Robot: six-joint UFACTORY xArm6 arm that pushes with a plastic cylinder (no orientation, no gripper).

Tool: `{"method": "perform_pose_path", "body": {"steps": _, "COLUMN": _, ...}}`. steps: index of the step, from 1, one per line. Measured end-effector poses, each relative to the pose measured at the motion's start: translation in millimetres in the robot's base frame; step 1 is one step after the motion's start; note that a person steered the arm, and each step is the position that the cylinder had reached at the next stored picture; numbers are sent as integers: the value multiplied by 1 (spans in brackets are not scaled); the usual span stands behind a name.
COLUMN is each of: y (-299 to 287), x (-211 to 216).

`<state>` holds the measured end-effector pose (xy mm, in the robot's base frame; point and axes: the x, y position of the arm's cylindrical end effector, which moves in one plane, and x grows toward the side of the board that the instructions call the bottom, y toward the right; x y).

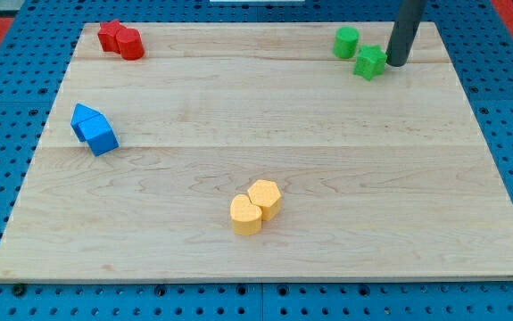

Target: Push the green circle slightly up

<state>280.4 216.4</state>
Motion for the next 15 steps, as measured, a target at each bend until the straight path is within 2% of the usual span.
{"method": "perform_pose_path", "body": {"steps": 1, "y": 11, "x": -31}}
{"method": "perform_pose_path", "body": {"steps": 2, "y": -55, "x": -32}}
{"method": "perform_pose_path", "body": {"steps": 4, "y": -155, "x": 12}}
{"method": "perform_pose_path", "body": {"steps": 15, "y": -174, "x": 14}}
